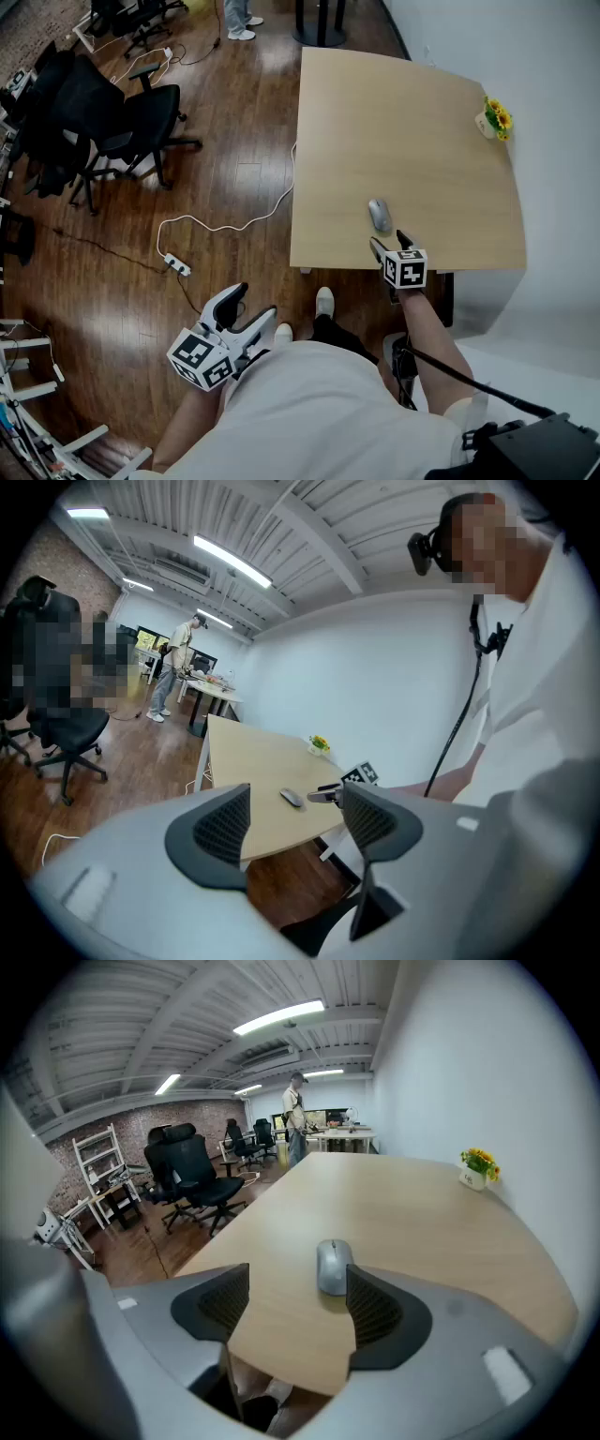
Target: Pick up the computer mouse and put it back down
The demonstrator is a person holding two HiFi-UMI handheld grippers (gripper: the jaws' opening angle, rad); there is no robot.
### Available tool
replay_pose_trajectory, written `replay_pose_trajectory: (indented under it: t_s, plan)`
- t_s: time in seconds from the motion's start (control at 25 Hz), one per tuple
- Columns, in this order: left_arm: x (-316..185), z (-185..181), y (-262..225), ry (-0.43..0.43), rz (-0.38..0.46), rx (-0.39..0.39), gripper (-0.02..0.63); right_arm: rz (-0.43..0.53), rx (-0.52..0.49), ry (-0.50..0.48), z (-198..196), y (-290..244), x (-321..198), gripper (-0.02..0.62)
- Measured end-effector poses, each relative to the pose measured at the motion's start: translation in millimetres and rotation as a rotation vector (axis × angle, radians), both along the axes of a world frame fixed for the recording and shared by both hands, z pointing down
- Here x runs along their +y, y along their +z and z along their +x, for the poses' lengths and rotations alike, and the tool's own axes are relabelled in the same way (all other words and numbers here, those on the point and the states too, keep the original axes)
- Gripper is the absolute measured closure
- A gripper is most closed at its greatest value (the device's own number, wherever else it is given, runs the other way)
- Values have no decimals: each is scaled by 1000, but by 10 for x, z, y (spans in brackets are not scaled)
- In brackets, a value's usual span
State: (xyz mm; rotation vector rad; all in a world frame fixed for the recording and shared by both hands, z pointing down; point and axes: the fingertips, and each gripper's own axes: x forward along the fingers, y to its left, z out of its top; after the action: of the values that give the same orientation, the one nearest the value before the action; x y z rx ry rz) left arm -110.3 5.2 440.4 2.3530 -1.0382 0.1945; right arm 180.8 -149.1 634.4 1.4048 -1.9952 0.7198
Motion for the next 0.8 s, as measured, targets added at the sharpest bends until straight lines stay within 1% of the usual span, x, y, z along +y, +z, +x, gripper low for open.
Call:
replay_pose_trajectory:
  t_s: [0.2, 0.36, 0.44, 0.48, 0.56, 0.6, 0.64, 0.8]
  plan:
    - [-408, 307, -51, -27, -13, 5, 322, -53, 48, 10, 362, 484, -726, 253]
    - [-605, 388, 2, -58, -33, -14, 322, -103, 90, -6, 424, 854, -1020, 253]
    - [-664, 380, 35, -74, -48, -25, 322, -126, 106, -5, 416, 994, -1070, 253]
    - [-684, 375, 48, -82, -55, -29, 322, -134, 104, -3, 409, 1037, -1068, 250]
    - [-718, 375, 76, -93, -61, -36, 322, -134, 91, -7, 396, 1054, -1045, 264]
    - [-732, 375, 91, -95, -63, -38, 322, -131, 89, -13, 387, 1051, -1034, 289]
    - [-742, 374, 107, -95, -64, -38, 322, -131, 88, -17, 376, 1054, -1028, 296]
    - [-782, 354, 129, -81, -56, -39, 322, -150, 92, -21, 337, 1064, -1037, 299]
